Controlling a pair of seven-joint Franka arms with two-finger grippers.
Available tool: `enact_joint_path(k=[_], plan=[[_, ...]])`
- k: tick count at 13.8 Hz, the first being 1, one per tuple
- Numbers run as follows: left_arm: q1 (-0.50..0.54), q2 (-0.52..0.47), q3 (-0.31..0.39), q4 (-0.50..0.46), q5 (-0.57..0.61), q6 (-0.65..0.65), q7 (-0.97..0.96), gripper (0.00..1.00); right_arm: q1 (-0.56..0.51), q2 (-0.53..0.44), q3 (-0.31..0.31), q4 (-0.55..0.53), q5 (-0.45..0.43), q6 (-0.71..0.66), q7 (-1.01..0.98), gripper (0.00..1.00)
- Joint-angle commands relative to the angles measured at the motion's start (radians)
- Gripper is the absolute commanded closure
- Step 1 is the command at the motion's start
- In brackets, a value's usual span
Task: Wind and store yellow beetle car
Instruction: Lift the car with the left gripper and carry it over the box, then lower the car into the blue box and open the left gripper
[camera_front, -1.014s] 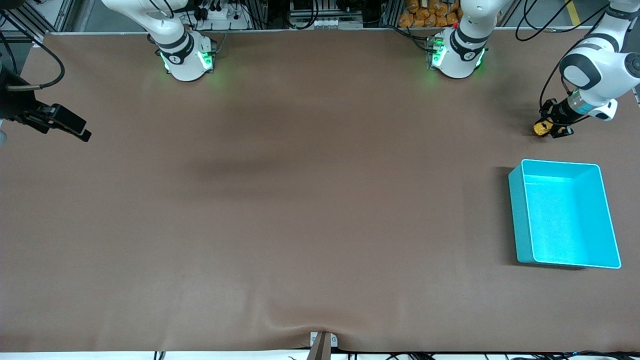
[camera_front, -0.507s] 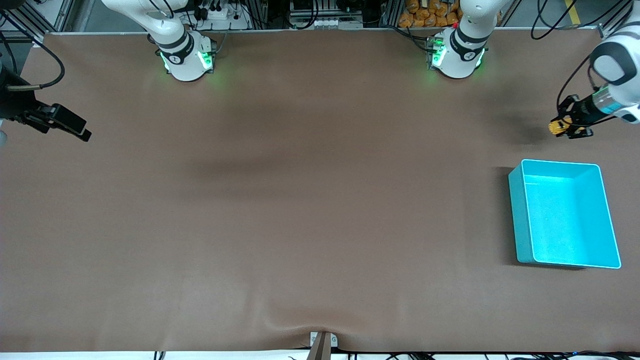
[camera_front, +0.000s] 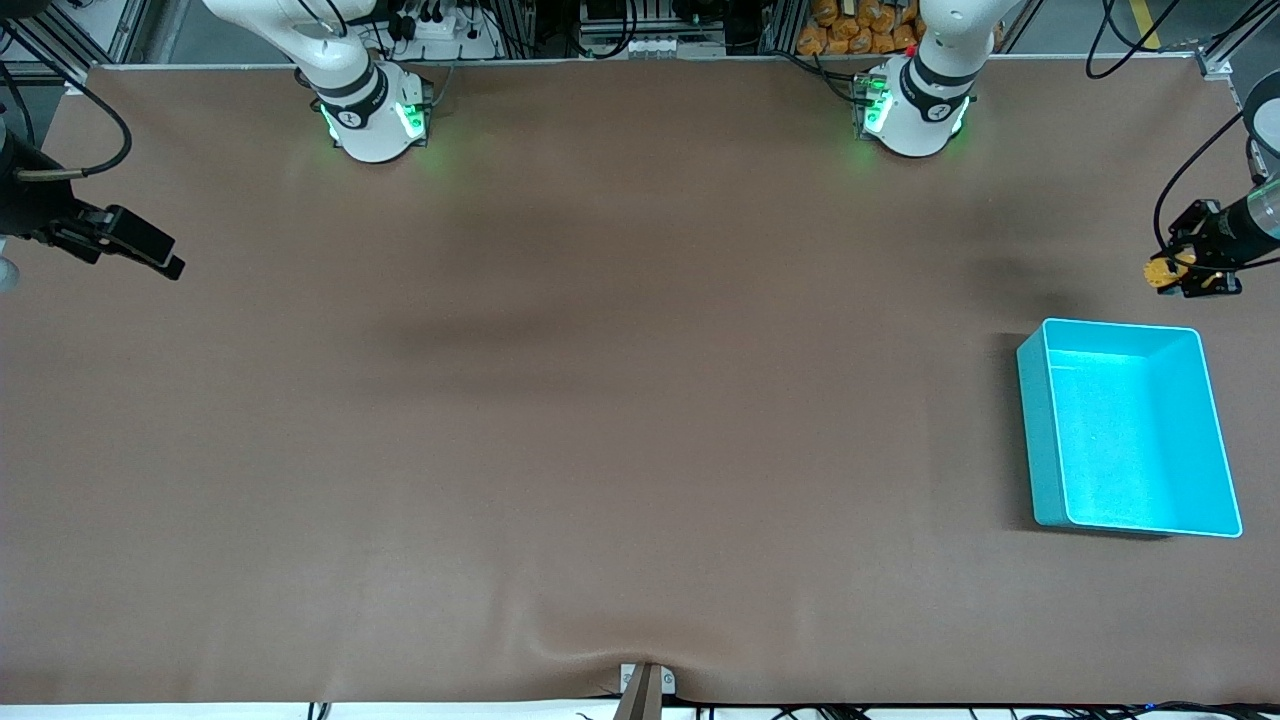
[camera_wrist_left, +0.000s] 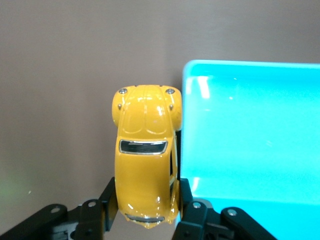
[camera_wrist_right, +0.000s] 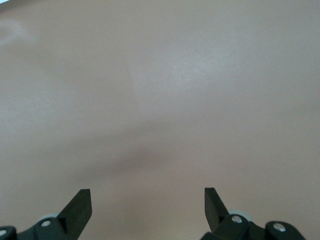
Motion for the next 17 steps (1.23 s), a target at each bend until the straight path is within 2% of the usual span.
enact_joint_path(k=[1, 5, 8, 14, 17], plan=[[-0.057, 0.11, -0.003, 0.142, 0.03, -0.029, 0.06, 1.0, -0.02, -0.022, 0.007, 0.007, 0.008, -0.02, -0.052, 0.0], [-0.132, 0.252, -0.005, 0.286, 0.159, -0.028, 0.192, 1.0, -0.018, -0.033, 0.013, 0.007, 0.008, -0.037, -0.051, 0.0], [-0.141, 0.347, -0.005, 0.368, 0.175, -0.02, 0.402, 1.0, -0.02, -0.033, 0.01, 0.007, 0.008, -0.043, -0.061, 0.0], [-0.163, 0.421, 0.006, 0.392, 0.176, -0.02, 0.937, 1.0, -0.02, -0.031, 0.012, 0.012, 0.005, -0.054, -0.248, 0.0], [-0.161, 0.461, 0.009, 0.391, 0.176, -0.02, 1.182, 1.0, -0.02, -0.027, 0.012, 0.012, 0.005, -0.054, -0.255, 0.0]])
